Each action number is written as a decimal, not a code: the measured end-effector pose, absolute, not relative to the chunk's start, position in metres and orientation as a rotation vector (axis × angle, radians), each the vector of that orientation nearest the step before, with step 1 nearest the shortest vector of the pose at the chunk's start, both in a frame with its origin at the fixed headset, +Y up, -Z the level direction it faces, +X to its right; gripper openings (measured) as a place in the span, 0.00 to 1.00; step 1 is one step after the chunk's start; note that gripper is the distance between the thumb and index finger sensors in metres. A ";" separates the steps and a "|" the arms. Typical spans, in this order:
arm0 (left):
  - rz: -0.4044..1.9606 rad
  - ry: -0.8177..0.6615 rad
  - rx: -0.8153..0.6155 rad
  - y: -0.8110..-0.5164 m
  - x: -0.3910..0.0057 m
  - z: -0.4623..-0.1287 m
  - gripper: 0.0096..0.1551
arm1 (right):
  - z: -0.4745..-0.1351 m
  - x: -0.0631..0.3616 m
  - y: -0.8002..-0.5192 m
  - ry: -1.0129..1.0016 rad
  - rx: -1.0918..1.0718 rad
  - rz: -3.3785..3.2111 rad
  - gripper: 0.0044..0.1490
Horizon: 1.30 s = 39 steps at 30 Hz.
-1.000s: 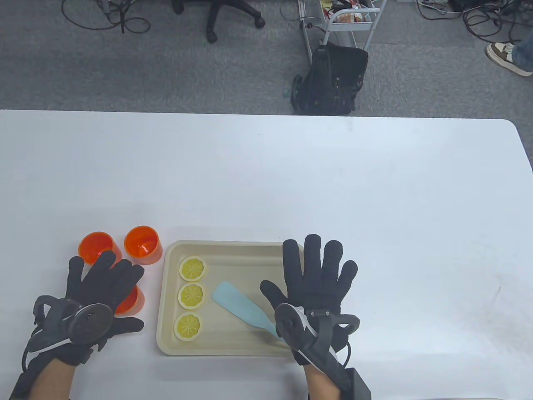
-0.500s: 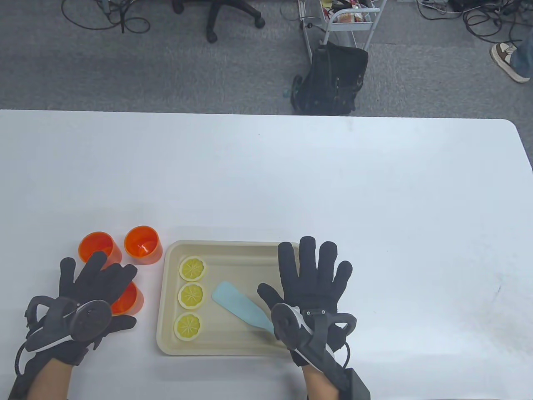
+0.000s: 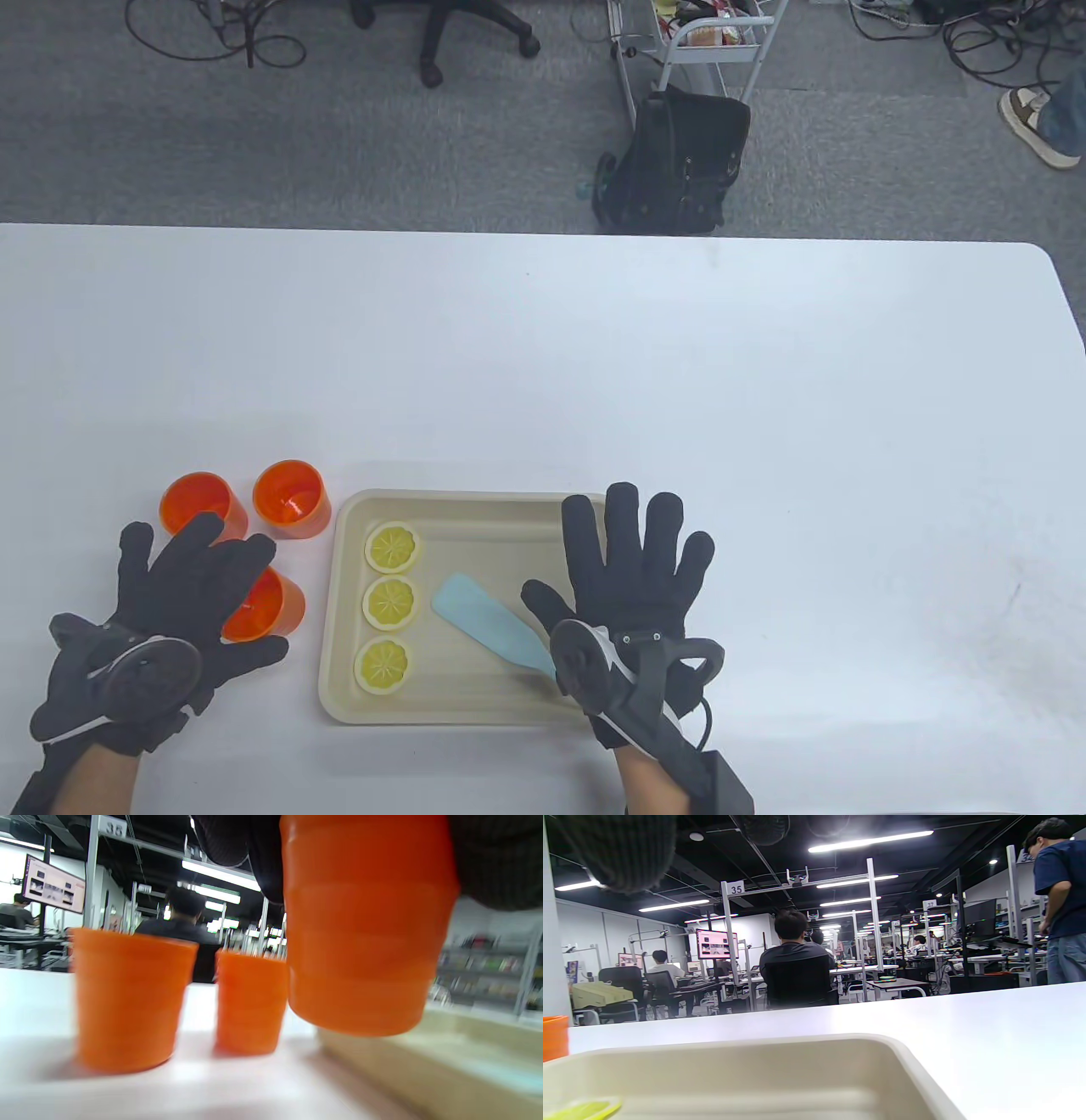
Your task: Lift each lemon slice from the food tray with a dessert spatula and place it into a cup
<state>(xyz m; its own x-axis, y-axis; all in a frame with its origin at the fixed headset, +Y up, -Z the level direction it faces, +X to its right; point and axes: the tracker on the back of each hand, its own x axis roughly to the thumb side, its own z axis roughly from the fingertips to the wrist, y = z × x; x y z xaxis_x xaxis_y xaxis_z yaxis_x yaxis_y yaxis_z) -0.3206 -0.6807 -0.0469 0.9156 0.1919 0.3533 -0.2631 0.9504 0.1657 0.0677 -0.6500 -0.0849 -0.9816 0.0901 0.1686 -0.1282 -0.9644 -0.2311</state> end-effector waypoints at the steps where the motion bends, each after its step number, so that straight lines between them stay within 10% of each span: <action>1: 0.273 -0.344 0.254 -0.679 -0.319 -0.044 0.62 | -0.083 0.064 -0.650 -0.368 0.278 2.994 0.58; 21: 0.550 -0.448 0.164 -0.692 -0.252 -0.041 0.74 | -0.038 -0.033 -0.664 -0.371 1.040 2.893 0.72; 39: 0.542 -0.437 0.176 -0.690 -0.225 -0.031 0.78 | -0.031 -0.039 -0.671 -0.652 0.986 2.828 0.67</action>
